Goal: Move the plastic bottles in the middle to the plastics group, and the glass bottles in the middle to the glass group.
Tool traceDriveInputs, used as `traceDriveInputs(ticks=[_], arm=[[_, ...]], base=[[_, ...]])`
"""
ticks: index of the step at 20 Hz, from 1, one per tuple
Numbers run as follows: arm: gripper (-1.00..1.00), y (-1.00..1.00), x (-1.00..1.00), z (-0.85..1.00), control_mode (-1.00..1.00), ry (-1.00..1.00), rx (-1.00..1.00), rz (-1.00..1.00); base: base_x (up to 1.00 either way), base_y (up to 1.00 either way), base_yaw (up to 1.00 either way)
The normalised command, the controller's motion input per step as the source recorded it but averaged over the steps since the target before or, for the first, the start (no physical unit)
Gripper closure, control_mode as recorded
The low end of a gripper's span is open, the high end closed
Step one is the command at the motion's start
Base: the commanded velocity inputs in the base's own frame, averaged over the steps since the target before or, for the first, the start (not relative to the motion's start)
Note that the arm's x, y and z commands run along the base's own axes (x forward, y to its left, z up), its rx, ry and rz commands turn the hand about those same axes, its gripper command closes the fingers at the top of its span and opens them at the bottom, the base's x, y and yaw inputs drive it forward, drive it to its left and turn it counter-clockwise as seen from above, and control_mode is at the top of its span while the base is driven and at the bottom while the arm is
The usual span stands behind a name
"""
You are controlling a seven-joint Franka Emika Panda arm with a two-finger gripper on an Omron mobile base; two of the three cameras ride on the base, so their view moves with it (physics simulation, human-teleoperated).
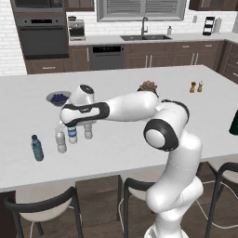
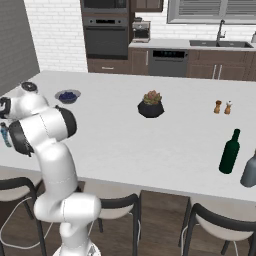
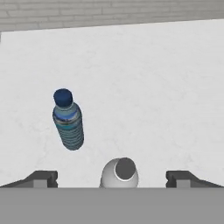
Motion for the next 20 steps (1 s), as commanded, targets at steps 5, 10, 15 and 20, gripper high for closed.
traceDriveInputs(ticks=[5,10,15,20], arm=[[-1.00,-0.27,-0.22,0.97,-1.00,0.04,0.00,-0.02],[-1.00,-0.65,-0.63,0.53,-1.00,0.00,0.00,-0.11],[-1.00,-0.78,-1.00,0.07,-1.00,-0.09,0.03,-0.26],[-1.00,-0.76,-0.79,0.00,-1.00,-0.10,0.10,-0.19]], base=[[0.00,0.00,0.00],[0.00,0.00,0.00],[0.00,0.00,0.00],[0.00,0.00,0.00]])
